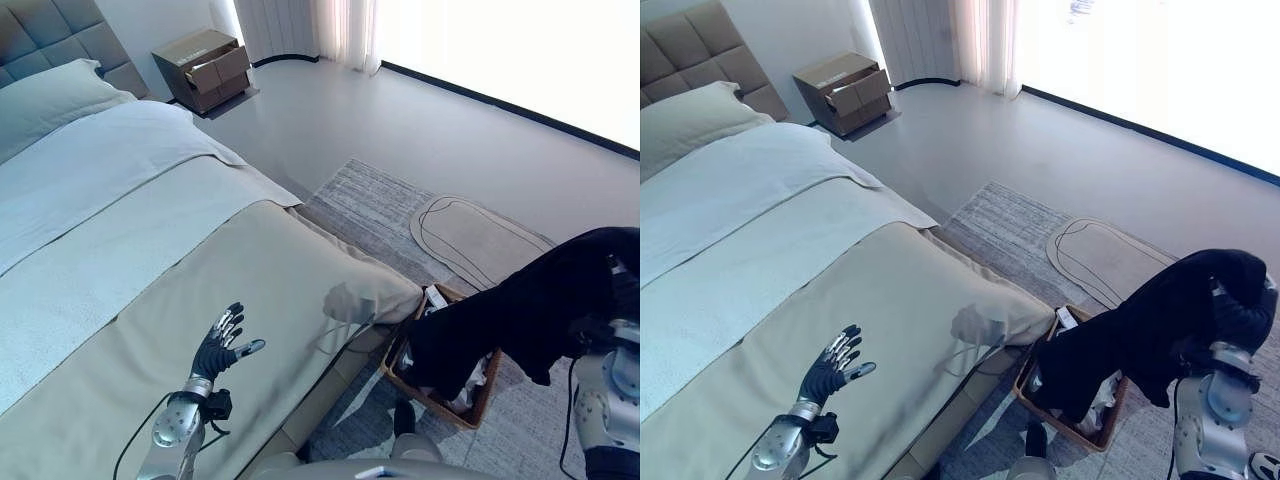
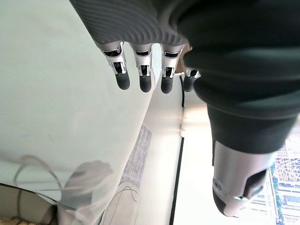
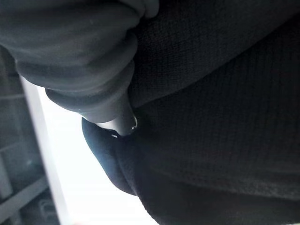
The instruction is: Pick up clothes into the bucket
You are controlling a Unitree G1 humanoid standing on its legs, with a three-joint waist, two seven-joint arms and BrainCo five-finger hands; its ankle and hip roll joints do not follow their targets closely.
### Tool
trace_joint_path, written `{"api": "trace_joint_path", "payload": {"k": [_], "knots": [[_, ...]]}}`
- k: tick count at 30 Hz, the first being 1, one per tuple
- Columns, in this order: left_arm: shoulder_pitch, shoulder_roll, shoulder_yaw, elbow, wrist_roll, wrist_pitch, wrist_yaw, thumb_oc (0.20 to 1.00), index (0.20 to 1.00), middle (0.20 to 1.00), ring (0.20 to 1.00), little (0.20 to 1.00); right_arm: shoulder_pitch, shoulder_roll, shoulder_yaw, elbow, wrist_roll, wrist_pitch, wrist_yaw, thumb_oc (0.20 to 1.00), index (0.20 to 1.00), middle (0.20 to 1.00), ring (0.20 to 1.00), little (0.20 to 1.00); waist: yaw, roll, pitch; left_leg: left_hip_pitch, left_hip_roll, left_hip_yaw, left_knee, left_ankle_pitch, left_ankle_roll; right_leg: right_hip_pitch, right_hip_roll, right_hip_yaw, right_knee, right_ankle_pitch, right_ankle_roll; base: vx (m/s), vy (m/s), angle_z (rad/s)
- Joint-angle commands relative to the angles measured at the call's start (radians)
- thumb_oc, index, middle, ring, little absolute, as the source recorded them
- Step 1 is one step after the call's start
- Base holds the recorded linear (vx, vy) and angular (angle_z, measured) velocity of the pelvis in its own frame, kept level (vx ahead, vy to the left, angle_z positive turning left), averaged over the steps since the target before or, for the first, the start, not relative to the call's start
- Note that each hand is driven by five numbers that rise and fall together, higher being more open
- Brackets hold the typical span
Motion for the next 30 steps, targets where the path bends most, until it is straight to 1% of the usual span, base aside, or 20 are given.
{"api": "trace_joint_path", "payload": {"k": [1, 3, 4, 6, 7, 8, 9, 10, 11, 13, 15, 17, 20, 21, 24, 27, 30], "knots": [[-0.002, 0.051, 0.032, -0.046, -0.035, -0.054, -0.010, 1.000, 1.000, 1.000, 1.000, 1.000, -0.129, -0.080, -0.041, -0.051, -0.005, -0.073, -0.002, 0.200, 0.200, 0.200, 0.200, 0.200, 0.010, -0.046, -0.025, -0.009, -0.015, 0.010, 0.061, -0.086, 0.050, -0.017, -0.045, 0.007, 0.131, -0.049, 0.038, 0.00, 0.077, -0.03], [0.004, 0.049, 0.040, -0.062, -0.045, -0.053, -0.013, 1.000, 1.000, 1.000, 1.000, 1.000, -0.137, -0.083, -0.016, -0.034, -0.015, -0.053, 0.004, 0.200, 0.200, 0.200, 0.200, 0.200, 0.020, -0.051, -0.006, -0.009, -0.018, 0.026, 0.089, -0.103, 0.065, -0.042, -0.057, 0.014, 0.192, -0.053, 0.045, -0.03, 0.102, -0.17], [0.006, 0.052, 0.041, -0.073, -0.046, -0.055, -0.013, 1.000, 1.000, 1.000, 1.000, 1.000, -0.141, -0.080, 0.001, -0.004, -0.014, -0.045, 0.010, 0.200, 0.200, 0.200, 0.200, 0.200, 0.029, -0.047, 0.006, -0.010, -0.018, 0.034, 0.102, -0.110, 0.075, -0.054, -0.068, -0.001, 0.236, -0.054, 0.048, -0.05, 0.091, -0.26], [0.006, 0.064, 0.046, -0.096, -0.044, -0.058, -0.014, 1.000, 1.000, 1.000, 1.000, 1.000, -0.139, -0.066, 0.030, 0.018, -0.033, -0.029, 0.013, 0.200, 0.200, 0.200, 0.200, 0.200, 0.027, -0.049, 0.029, -0.010, -0.023, 0.034, 0.127, -0.124, 0.084, -0.085, -0.078, 0.022, 0.325, -0.057, 0.047, -0.04, 0.051, -0.29], [-0.001, 0.072, 0.048, -0.100, -0.041, -0.063, -0.010, 1.000, 1.000, 1.000, 1.000, 1.000, -0.133, -0.049, 0.045, 0.037, -0.040, -0.024, 0.011, 0.200, 0.200, 0.200, 0.200, 0.200, 0.028, -0.048, 0.039, -0.010, -0.023, 0.030, 0.133, -0.128, 0.085, -0.097, -0.087, 0.026, 0.338, -0.048, 0.045, -0.02, -0.011, -0.32], [-0.008, 0.076, 0.050, -0.103, -0.044, -0.065, -0.006, 1.000, 1.000, 1.000, 1.000, 1.000, -0.131, -0.031, 0.058, 0.047, -0.037, -0.020, 0.013, 0.200, 0.200, 0.200, 0.200, 0.200, 0.030, -0.051, 0.045, -0.013, -0.025, 0.031, 0.141, -0.133, 0.082, -0.100, -0.103, 0.021, 0.325, -0.043, 0.045, -0.04, -0.094, -0.24], [-0.020, 0.085, 0.058, -0.115, -0.054, -0.072, 0.004, 1.000, 1.000, 1.000, 1.000, 1.000, -0.129, -0.018, 0.084, 0.088, -0.060, -0.006, 0.008, 0.200, 0.200, 0.200, 0.200, 0.200, 0.033, -0.049, 0.067, -0.028, -0.018, 0.030, 0.151, -0.132, 0.071, -0.117, -0.131, 0.010, 0.271, -0.006, 0.048, -0.04, -0.088, -0.17], [-0.021, 0.086, 0.059, -0.115, -0.054, -0.072, 0.004, 1.000, 1.000, 1.000, 1.000, 1.000, -0.132, -0.017, 0.085, 0.090, -0.061, -0.008, 0.007, 0.200, 0.200, 0.200, 0.200, 0.200, 0.033, -0.049, 0.067, -0.031, -0.017, 0.030, 0.154, -0.133, 0.071, -0.117, -0.130, 0.009, 0.267, -0.003, 0.048, -0.09, -0.130, -0.22], [-0.029, 0.094, 0.066, -0.124, -0.064, -0.078, 0.014, 1.000, 1.000, 1.000, 1.000, 1.000, -0.128, -0.013, 0.097, 0.101, -0.078, -0.004, 0.002, 0.200, 0.200, 0.200, 0.200, 0.200, 0.030, -0.052, 0.089, -0.052, -0.007, 0.027, 0.172, -0.133, 0.065, -0.131, -0.131, 0.014, 0.249, 0.006, 0.047, -0.05, -0.117, -0.22], [-0.031, 0.100, 0.075, -0.145, -0.066, -0.088, 0.027, 1.000, 1.000, 1.000, 1.000, 1.000, -0.134, 0.018, 0.119, 0.136, -0.070, -0.001, -0.004, 0.200, 0.200, 0.200, 0.200, 0.200, 0.037, -0.064, 0.105, -0.112, 0.003, 0.026, 0.239, -0.144, 0.059, -0.132, -0.137, -0.011, 0.212, 0.002, 0.048, -0.08, -0.140, -0.02], [-0.043, 0.096, 0.078, -0.153, -0.074, -0.102, 0.048, 1.000, 1.000, 1.000, 1.000, 1.000, -0.145, 0.045, 0.134, 0.201, -0.070, -0.003, -0.030, 0.200, 0.200, 0.200, 0.200, 0.200, 0.039, -0.066, 0.127, -0.158, 0.020, 0.017, 0.274, -0.142, 0.049, -0.164, -0.126, -0.013, 0.216, -0.009, 0.042, -0.10, -0.112, 0.09], [-0.053, 0.095, 0.082, -0.177, -0.090, -0.117, 0.074, 1.000, 1.000, 1.000, 1.000, 1.000, -0.165, 0.063, 0.146, 0.258, -0.057, -0.011, -0.056, 0.200, 0.200, 0.200, 0.200, 0.200, 0.038, -0.054, 0.173, -0.219, 0.040, -0.003, 0.328, -0.142, 0.043, -0.206, -0.124, -0.022, 0.255, -0.023, 0.032, -0.15, -0.125, 0.03], [-0.071, 0.103, 0.079, -0.200, -0.116, -0.139, 0.104, 1.000, 1.000, 1.000, 1.000, 1.000, -0.216, 0.067, 0.163, 0.342, -0.033, -0.020, -0.095, 0.200, 0.200, 0.200, 0.200, 0.200, 0.032, -0.037, 0.223, -0.310, 0.054, -0.029, 0.378, -0.136, 0.034, -0.276, -0.116, -0.027, 0.307, -0.042, 0.016, -0.15, -0.126, 0.22], [-0.070, 0.107, 0.081, -0.215, -0.119, -0.144, 0.115, 1.000, 1.000, 1.000, 1.000, 1.000, -0.231, 0.061, 0.166, 0.357, -0.031, -0.023, -0.110, 0.200, 0.200, 0.200, 0.200, 0.200, 0.032, -0.029, 0.230, -0.348, 0.061, -0.036, 0.405, -0.145, 0.029, -0.309, -0.110, -0.024, 0.334, -0.058, 0.011, -0.10, -0.090, 0.22], [-0.070, 0.113, 0.061, -0.233, -0.135, -0.152, 0.132, 1.000, 1.000, 1.000, 1.000, 1.000, -0.294, 0.049, 0.174, 0.449, 0.002, -0.028, -0.152, 0.200, 0.200, 0.200, 0.200, 0.200, 0.038, -0.010, 0.246, -0.431, 0.065, -0.048, 0.441, -0.144, 0.026, -0.389, -0.109, -0.019, 0.383, -0.075, 0.003, -0.08, -0.064, 0.13], [-0.077, 0.121, 0.029, -0.246, -0.156, -0.157, 0.144, 1.000, 1.000, 1.000, 1.000, 1.000, -0.366, -0.001, 0.200, 0.536, 0.017, -0.025, -0.180, 0.200, 0.200, 0.200, 0.200, 0.200, 0.045, 0.009, 0.251, -0.530, 0.065, -0.056, 0.501, -0.154, 0.024, -0.482, -0.108, -0.001, 0.445, -0.096, -0.006, -0.08, -0.032, 0.04], [-0.083, 0.135, -0.008, -0.277, -0.162, -0.156, 0.152, 1.000, 1.000, 1.000, 1.000, 1.000, -0.434, -0.057, 0.232, 0.596, 0.000, -0.013, -0.200, 0.200, 0.200, 0.200, 0.200, 0.200, 0.052, 0.023, 0.267, -0.615, 0.065, -0.060, 0.566, -0.171, 0.022, -0.564, -0.108, 0.017, 0.510, -0.117, -0.014, -0.08, -0.022, 0.08]]}}
